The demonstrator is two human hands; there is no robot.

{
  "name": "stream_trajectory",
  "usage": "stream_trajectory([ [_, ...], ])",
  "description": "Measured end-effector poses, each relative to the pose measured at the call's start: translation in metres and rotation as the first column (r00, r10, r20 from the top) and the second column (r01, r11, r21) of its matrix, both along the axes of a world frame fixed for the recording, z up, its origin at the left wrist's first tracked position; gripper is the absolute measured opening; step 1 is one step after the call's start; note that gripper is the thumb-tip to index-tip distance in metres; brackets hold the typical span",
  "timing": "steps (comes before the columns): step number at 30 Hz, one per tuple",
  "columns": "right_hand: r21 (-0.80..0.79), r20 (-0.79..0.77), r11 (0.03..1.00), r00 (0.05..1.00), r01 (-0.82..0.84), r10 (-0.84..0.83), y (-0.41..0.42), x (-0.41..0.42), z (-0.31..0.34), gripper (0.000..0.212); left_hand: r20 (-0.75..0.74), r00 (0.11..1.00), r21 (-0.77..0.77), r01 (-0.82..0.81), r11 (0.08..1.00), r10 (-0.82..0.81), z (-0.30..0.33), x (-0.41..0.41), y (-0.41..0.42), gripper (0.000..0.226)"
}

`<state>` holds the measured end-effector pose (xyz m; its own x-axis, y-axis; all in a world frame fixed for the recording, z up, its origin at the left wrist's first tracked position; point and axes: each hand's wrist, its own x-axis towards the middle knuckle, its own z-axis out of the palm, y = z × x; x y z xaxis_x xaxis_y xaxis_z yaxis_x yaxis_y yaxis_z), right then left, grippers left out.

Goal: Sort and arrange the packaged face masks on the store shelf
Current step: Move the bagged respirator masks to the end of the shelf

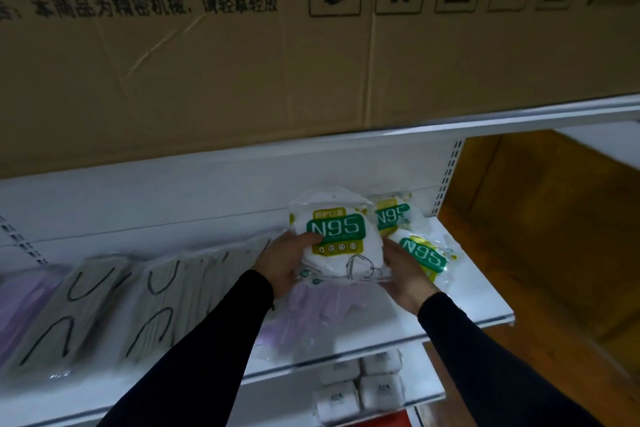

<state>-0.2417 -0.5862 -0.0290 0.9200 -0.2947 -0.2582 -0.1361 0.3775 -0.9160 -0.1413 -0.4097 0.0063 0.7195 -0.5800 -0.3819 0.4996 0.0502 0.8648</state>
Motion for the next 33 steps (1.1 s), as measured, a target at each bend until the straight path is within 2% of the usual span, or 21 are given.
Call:
stream_trajectory([
  [1, -0.015, -0.034, 0.999, 0.998, 0.049, -0.050, -0.004, -0.005, 0.001, 0.028, 0.011, 1.000, -0.001, 0.005, 1.000, -0.005, -0.001, -0.003, -0.006, 0.035],
  [2, -0.116, -0.081, 0.984, 0.986, 0.134, -0.143, -0.010, -0.010, -0.001, 0.030, 0.016, 1.000, -0.008, 0.000, 1.000, 0.000, 0.000, -0.007, -0.012, 0.034],
  [3, -0.297, -0.111, 0.930, 0.960, 0.216, -0.258, -0.017, -0.014, -0.005, 0.032, 0.018, 1.000, -0.028, -0.010, 1.000, 0.011, 0.001, -0.010, -0.016, 0.031],
  [4, -0.520, -0.111, 0.805, 0.911, 0.288, -0.397, -0.026, -0.020, -0.010, 0.034, 0.014, 1.000, -0.049, -0.023, 0.999, 0.024, 0.001, -0.011, -0.021, 0.028],
  [5, -0.705, -0.085, 0.633, 0.848, 0.320, -0.523, -0.036, -0.027, -0.016, 0.036, 0.005, 0.999, -0.068, -0.045, 0.997, 0.046, -0.001, -0.011, -0.024, 0.028],
  [6, -0.788, -0.079, 0.518, 0.779, 0.334, -0.622, -0.046, -0.034, -0.022, 0.044, -0.003, 0.998, -0.081, -0.070, 0.994, 0.070, -0.003, -0.009, -0.025, 0.032],
  [7, -0.800, -0.127, 0.496, 0.714, 0.337, -0.689, -0.055, -0.041, -0.027, 0.059, -0.011, 0.996, -0.096, -0.085, 0.992, 0.084, -0.007, -0.006, -0.027, 0.043],
  [9, -0.759, -0.368, 0.613, 0.633, 0.220, -0.681, -0.068, -0.048, -0.038, 0.087, -0.021, 0.996, -0.118, -0.084, 0.989, 0.082, -0.010, -0.005, -0.029, 0.058],
  [11, -0.744, -0.506, 0.668, 0.629, 0.027, -0.590, -0.074, -0.049, -0.048, 0.091, -0.031, 0.998, -0.103, -0.064, 0.993, 0.061, -0.011, -0.009, -0.030, 0.046],
  [12, -0.747, -0.506, 0.665, 0.653, -0.005, -0.564, -0.075, -0.049, -0.051, 0.087, -0.038, 0.998, -0.093, -0.053, 0.994, 0.050, -0.010, -0.011, -0.031, 0.037],
  [13, -0.749, -0.485, 0.663, 0.678, 0.005, -0.553, -0.076, -0.048, -0.053, 0.081, -0.051, 0.998, -0.095, -0.048, 0.994, 0.043, -0.011, -0.012, -0.031, 0.035],
  [15, -0.684, -0.419, 0.715, 0.724, 0.146, -0.548, -0.080, -0.049, -0.053, 0.071, -0.075, 0.996, -0.104, -0.049, 0.993, 0.042, -0.013, -0.014, -0.032, 0.042],
  [17, -0.518, -0.331, 0.793, 0.780, 0.320, -0.531, -0.084, -0.053, -0.052, 0.065, -0.071, 0.997, -0.107, -0.047, 0.993, 0.040, -0.013, -0.015, -0.037, 0.048],
  [20, -0.351, -0.227, 0.840, 0.832, 0.414, -0.506, -0.088, -0.060, -0.047, 0.060, -0.075, 0.997, -0.115, -0.024, 0.993, 0.016, -0.008, -0.022, -0.049, 0.035],
  [23, -0.232, -0.159, 0.888, 0.885, 0.398, -0.438, -0.090, -0.065, -0.044, 0.067, -0.067, 0.996, -0.146, 0.048, 0.988, -0.059, -0.002, -0.031, -0.064, 0.027],
  [26, -0.008, -0.086, 0.938, 0.934, 0.346, -0.346, -0.090, -0.070, -0.041, 0.081, -0.062, 0.994, -0.150, 0.083, 0.985, -0.094, 0.001, -0.041, -0.077, 0.032],
  [29, 0.119, -0.030, 0.952, 0.959, 0.283, -0.282, -0.089, -0.073, -0.035, 0.056, -0.107, 0.985, -0.180, 0.117, 0.977, -0.138, 0.000, -0.047, -0.082, 0.046],
  [33, 0.191, -0.016, 0.974, 0.992, 0.125, -0.125, -0.076, -0.064, -0.031, 0.057, -0.137, 0.975, -0.147, 0.152, 0.977, -0.173, -0.003, -0.050, -0.074, 0.041],
])
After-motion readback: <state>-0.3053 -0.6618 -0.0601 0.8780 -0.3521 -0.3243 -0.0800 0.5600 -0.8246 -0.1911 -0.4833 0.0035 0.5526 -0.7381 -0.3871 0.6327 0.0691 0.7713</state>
